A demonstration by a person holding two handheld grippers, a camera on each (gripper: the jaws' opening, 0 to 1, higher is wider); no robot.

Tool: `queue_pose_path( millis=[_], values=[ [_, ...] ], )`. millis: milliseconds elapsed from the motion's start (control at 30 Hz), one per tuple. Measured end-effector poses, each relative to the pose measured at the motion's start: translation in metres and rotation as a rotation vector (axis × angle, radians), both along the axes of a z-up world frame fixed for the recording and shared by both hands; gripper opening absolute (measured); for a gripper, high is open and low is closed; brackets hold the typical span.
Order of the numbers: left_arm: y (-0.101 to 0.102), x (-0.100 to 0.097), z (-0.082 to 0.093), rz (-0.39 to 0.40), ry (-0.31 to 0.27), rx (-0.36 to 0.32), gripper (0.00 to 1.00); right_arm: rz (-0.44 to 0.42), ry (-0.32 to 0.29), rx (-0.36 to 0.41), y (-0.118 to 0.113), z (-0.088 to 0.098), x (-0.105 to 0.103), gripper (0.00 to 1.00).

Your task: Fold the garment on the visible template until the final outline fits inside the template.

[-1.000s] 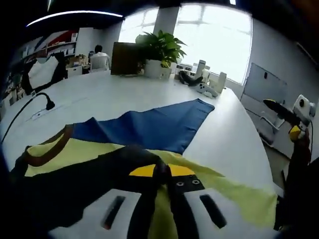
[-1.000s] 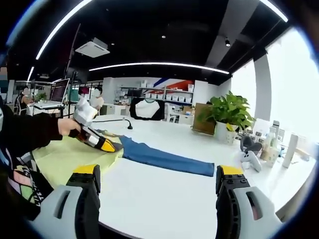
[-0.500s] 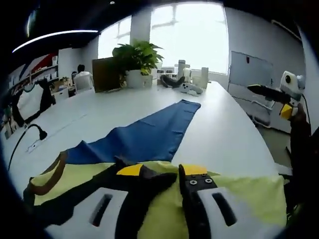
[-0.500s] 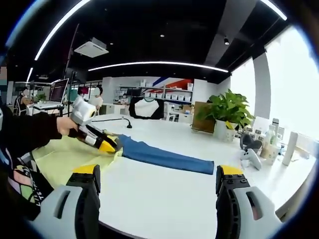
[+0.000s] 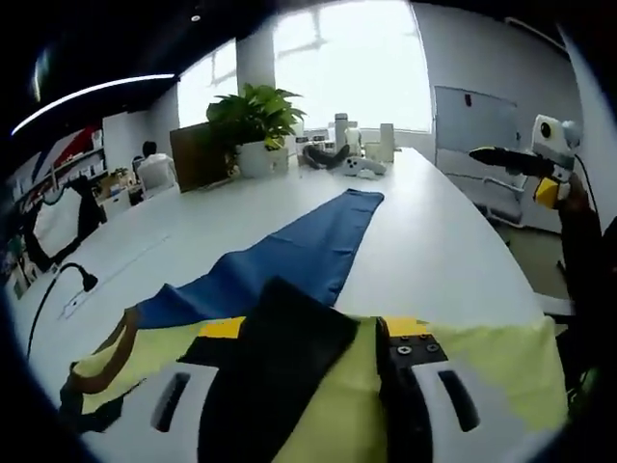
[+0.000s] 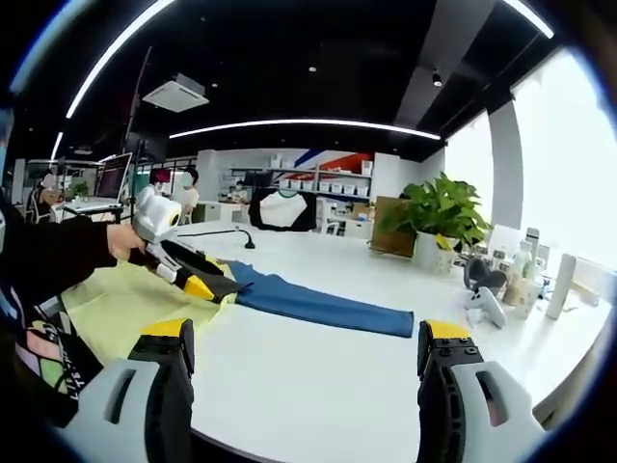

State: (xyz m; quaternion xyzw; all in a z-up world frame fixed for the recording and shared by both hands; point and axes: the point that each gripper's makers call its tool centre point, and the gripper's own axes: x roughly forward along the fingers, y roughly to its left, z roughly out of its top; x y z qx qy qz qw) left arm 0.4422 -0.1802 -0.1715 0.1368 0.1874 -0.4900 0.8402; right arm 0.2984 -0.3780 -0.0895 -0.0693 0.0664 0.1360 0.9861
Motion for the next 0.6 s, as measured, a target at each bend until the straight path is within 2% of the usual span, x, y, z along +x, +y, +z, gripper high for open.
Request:
queue_pose_path(
  millis=[133,200,233,300,367,467,600],
  values=[
    [-0.005,-0.002,-0.007,-0.008,0.04,-0.008,0.4,-0.001,0.005,0.002,-0.001,-0.002,0.0,0.99],
    [-0.008,-0.009,-0.01,-0.001,0.107,-0.027,0.25,-0.002,0.005,0.005,-0.002,-0.002,0.001,0.99],
    [-0.008,-0.007,-0.01,0.01,0.1,-0.023,0.19,-0.004,0.004,0.006,-0.002,-0.002,0.001,0.99],
    [-0.01,-0.008,-0.01,0.004,0.098,-0.021,0.18,-0.005,0.005,0.006,-0.003,-0.003,0.001,0.99],
    [-0.012,-0.011,-0.013,-0.002,0.129,-0.029,0.12,-0.005,0.006,0.008,-0.003,-0.003,0.001,0.99],
    [-0.014,-0.013,-0.012,-0.007,0.133,-0.046,0.06,-0.005,0.007,0.008,-0.003,-0.004,0.001,0.99],
    [-0.014,-0.013,-0.007,-0.001,0.134,-0.07,0.05,-0.007,0.007,0.009,-0.003,-0.004,0.001,0.99]
  ],
)
